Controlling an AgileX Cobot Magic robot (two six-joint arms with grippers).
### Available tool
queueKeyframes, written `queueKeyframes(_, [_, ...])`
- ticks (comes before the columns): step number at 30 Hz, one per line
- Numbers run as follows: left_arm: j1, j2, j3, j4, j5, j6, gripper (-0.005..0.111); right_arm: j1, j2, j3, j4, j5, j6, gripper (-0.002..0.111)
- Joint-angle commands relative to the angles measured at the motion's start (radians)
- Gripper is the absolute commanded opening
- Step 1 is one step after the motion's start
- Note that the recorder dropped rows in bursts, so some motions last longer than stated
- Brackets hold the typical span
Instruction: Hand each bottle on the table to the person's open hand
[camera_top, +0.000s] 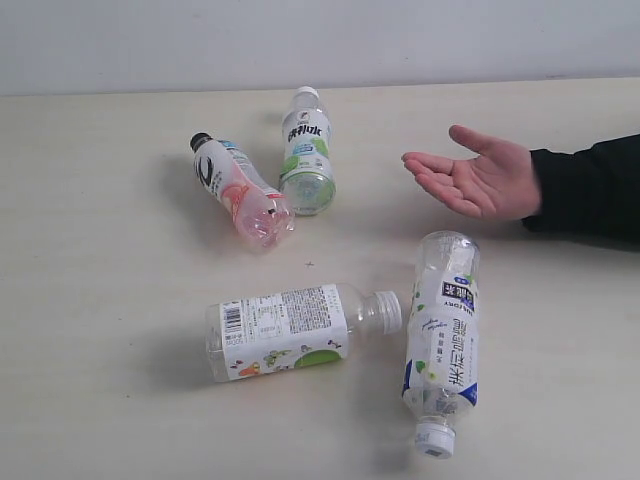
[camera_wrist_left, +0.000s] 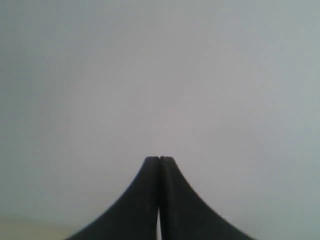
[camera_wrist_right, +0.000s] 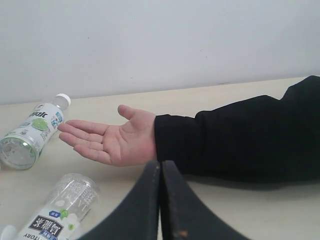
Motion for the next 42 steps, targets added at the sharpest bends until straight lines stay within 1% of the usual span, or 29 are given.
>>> queueKeyframes(1, [-0.076, 0.441, -0.242, 0.026, 0.563, 0.094, 0.0, -0.005, -0.006, 0.005, 0.002, -0.005, 0.002, 0.0])
queueKeyframes(2, [-0.099, 0.505, -0.281, 0.024, 0.621, 0.131, 0.0, -0.005, -0.006, 0.005, 0.002, -0.005, 0.002, 0.0])
queueKeyframes(3, [-0.14, 0.613, -0.354, 0.02, 0.717, 0.183, 0.0, -0.005, -0.006, 0.005, 0.002, -0.005, 0.002, 0.0])
queueKeyframes(6, [-0.212, 0.764, -0.475, 0.002, 0.874, 0.212, 0.0, -0.005, -0.006, 0.005, 0.002, -0.005, 0.002, 0.0])
queueKeyframes(7, [-0.243, 0.814, -0.526, -0.002, 0.939, 0.283, 0.0, -0.005, -0.006, 0.005, 0.002, -0.005, 0.002, 0.0])
queueKeyframes(8, [-0.276, 0.856, -0.574, -0.011, 1.004, 0.388, 0.0, -0.005, -0.006, 0.005, 0.002, -0.005, 0.002, 0.0])
queueKeyframes(9, [-0.29, 0.873, -0.597, -0.028, 1.037, 0.446, 0.0, -0.005, -0.006, 0.005, 0.002, -0.005, 0.002, 0.0])
queueKeyframes(10, [-0.31, 0.899, -0.64, -0.106, 1.111, 0.59, 0.0, -0.005, -0.006, 0.005, 0.002, -0.005, 0.002, 0.0])
queueKeyframes(11, [-0.32, 0.913, -0.664, -0.166, 1.16, 0.678, 0.0, -0.005, -0.006, 0.005, 0.002, -0.005, 0.002, 0.0])
queueKeyframes(12, [-0.332, 0.932, -0.7, -0.286, 1.249, 0.836, 0.0, -0.005, -0.006, 0.005, 0.002, -0.005, 0.002, 0.0])
queueKeyframes(13, [-0.342, 0.943, -0.718, -0.354, 1.286, 0.926, 0.0, -0.005, -0.006, 0.005, 0.002, -0.005, 0.002, 0.0])
queueKeyframes(14, [-0.365, 0.953, -0.731, -0.401, 1.286, 1.018, 0.0, -0.005, -0.006, 0.005, 0.002, -0.005, 0.002, 0.0])
queueKeyframes(15, [-0.402, 0.955, -0.732, -0.362, 1.286, 1.107, 0.0, -0.005, -0.006, 0.005, 0.002, -0.005, 0.002, 0.0])
queueKeyframes(16, [-0.426, 0.955, -0.732, -0.331, 1.286, 1.127, 0.0, -0.005, -0.006, 0.005, 0.002, -0.005, 0.002, 0.0])
queueKeyframes(17, [-0.477, 0.955, -0.732, -0.254, 1.286, 1.156, 0.0, -0.005, -0.006, 0.005, 0.002, -0.005, 0.002, 0.0])
queueKeyframes(19, [-0.519, 0.955, -0.732, -0.246, 1.286, 1.156, 0.003, -0.005, -0.006, 0.005, 0.002, -0.005, 0.002, 0.0])
queueKeyframes(21, [-0.563, 0.955, -0.732, -0.246, 1.286, 1.156, 0.012, -0.005, -0.006, 0.005, 0.002, -0.005, 0.002, 0.0])
queueKeyframes(23, [-0.629, 0.969, -0.732, -0.244, 1.286, 1.156, 0.05, -0.005, -0.006, 0.005, 0.002, -0.005, 0.002, 0.0])
queueKeyframes(24, [-0.642, 0.977, -0.732, -0.244, 1.286, 1.156, 0.062, -0.005, -0.006, 0.005, 0.002, -0.005, 0.002, 0.0])
queueKeyframes(25, [-0.659, 0.993, -0.732, -0.241, 1.286, 1.156, 0.084, -0.005, -0.006, 0.005, 0.002, -0.005, 0.002, 0.0])
queueKeyframes(27, [-0.676, 1.027, -0.731, -0.241, 1.286, 1.141, 0.105, -0.005, -0.006, 0.005, 0.002, -0.005, 0.002, 0.0])
queueKeyframes(31, [-0.689, 1.106, -0.68, -0.219, 1.286, 1.141, 0.105, -0.005, -0.006, 0.005, 0.002, -0.005, 0.002, 0.0])
queueKeyframes(33, [-0.698, 1.128, -0.676, -0.2, 1.286, 1.126, 0.105, -0.005, -0.006, 0.005, 0.002, -0.005, 0.002, 0.0])
queueKeyframes(36, [-0.723, 1.156, -0.676, -0.154, 1.268, 1.055, 0.105, -0.005, -0.006, 0.005, 0.002, -0.005, 0.002, 0.0])
queueKeyframes(42, [-0.775, 1.189, -0.676, -0.129, 1.236, 0.997, 0.105, -0.005, -0.006, 0.005, 0.002, -0.005, 0.002, 0.0])
